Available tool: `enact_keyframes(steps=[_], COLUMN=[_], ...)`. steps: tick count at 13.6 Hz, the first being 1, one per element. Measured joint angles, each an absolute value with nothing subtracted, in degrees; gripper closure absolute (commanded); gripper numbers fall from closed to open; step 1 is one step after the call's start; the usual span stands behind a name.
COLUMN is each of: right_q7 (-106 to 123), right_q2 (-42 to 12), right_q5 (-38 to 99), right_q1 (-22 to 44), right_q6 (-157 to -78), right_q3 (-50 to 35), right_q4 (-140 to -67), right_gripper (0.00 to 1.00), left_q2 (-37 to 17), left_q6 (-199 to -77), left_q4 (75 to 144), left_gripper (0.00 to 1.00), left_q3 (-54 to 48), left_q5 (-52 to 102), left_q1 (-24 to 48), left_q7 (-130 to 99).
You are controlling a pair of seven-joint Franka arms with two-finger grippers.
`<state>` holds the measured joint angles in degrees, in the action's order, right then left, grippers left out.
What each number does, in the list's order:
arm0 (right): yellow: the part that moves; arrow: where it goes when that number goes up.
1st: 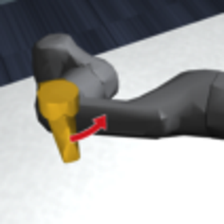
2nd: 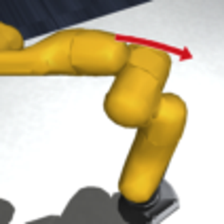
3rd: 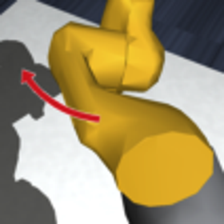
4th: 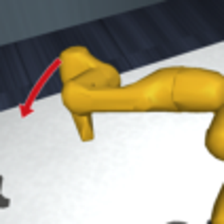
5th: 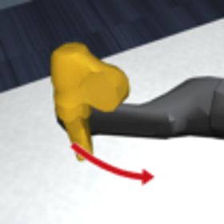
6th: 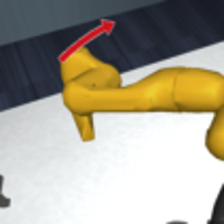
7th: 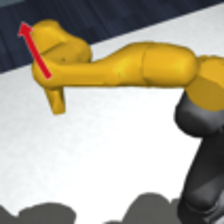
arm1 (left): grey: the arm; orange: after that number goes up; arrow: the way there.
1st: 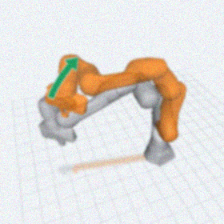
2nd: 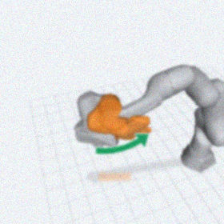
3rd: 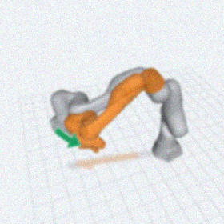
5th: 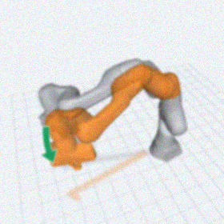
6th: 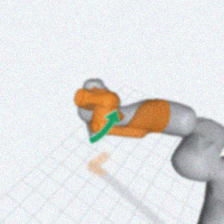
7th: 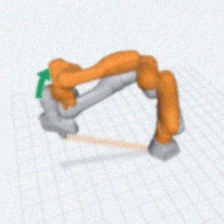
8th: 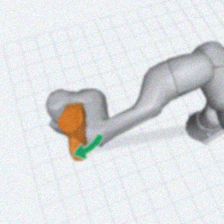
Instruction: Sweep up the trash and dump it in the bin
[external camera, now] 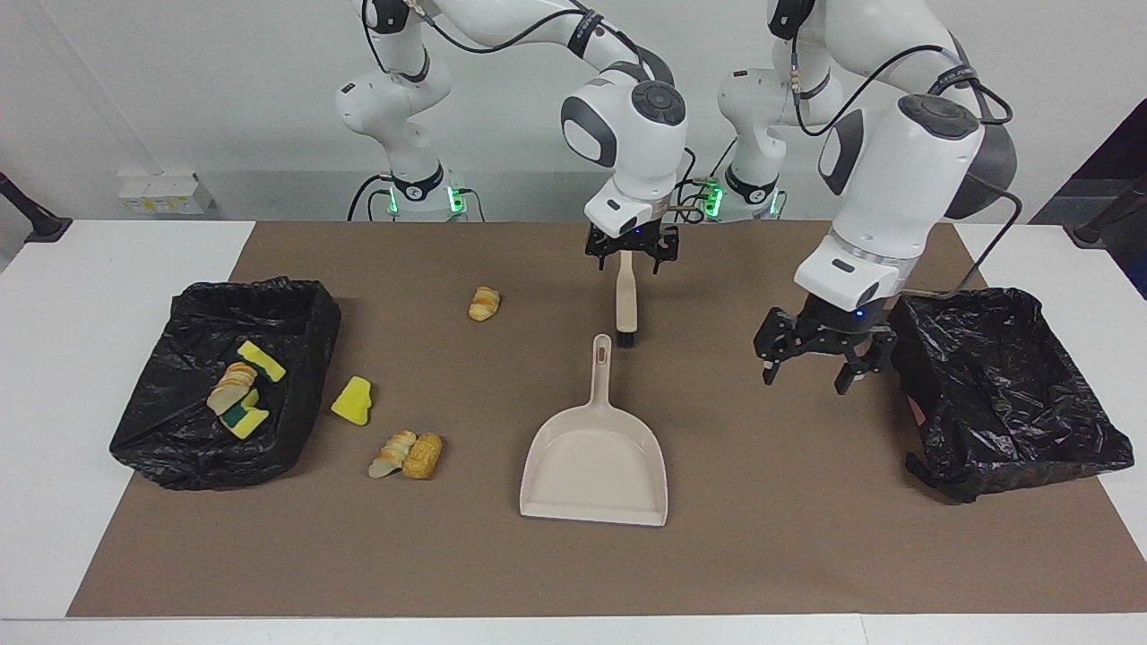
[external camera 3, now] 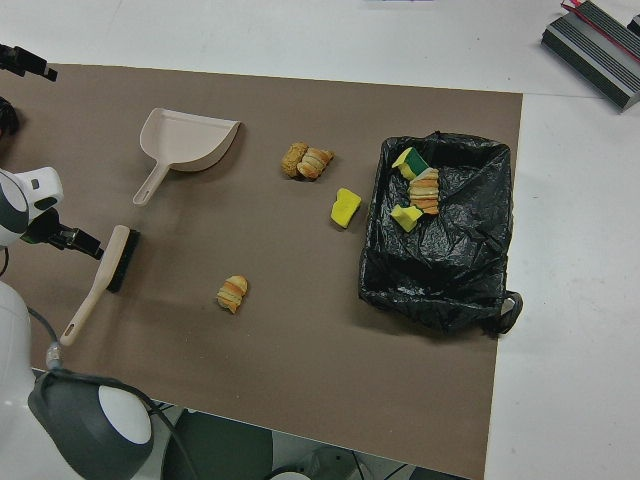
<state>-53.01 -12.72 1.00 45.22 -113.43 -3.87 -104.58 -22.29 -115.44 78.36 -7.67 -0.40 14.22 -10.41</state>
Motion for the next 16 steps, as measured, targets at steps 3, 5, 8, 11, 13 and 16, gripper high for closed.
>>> enact_keyframes(steps=[3,5,8,11,13,16], right_q7=[-53.99,-55.14,-55.26,-55.14,-55.05,-55.01], right_q2=[-9.93,-9.61,-9.29,-8.97,-8.95,-8.97], right_q5=[1.03,1.7,5.48,5.67,5.67,5.7], right_q1=[48.46,50.32,51.64,51.68,51.6,51.47], right_q6=[-120.13,-120.93,-122.4,-122.43,-122.5,-122.51], right_q3=[-3.9,-3.92,-3.91,-3.9,-3.8,-3.64], right_q4=[-114.86,-117.32,-118.83,-119.02,-118.99,-118.19], right_gripper=[0.07,0.15,0.35,0.96,1.0,1.0], left_q2=[-24.89,-26.24,-27.56,-27.78,-28.14,-28.55], left_q6=[-115.73,-116.17,-119.84,-123.04,-123.49,-123.97], left_q4=[78.48,78.74,81.92,86.63,89.08,90.38], left_gripper=[0.0,0.0,0.0,0.0,0.0,0.0], left_q3=[-7.77,-7.8,-7.82,-7.91,-7.93,-7.93], left_q5=[-0.37,-0.36,-0.36,-0.34,-0.33,-0.34], left_q1=[18.18,20.81,23.31,24.26,26.56,28.54], left_q7=[-11.34,-12.92,-14.94,-15.36,-16.94,-18.09])
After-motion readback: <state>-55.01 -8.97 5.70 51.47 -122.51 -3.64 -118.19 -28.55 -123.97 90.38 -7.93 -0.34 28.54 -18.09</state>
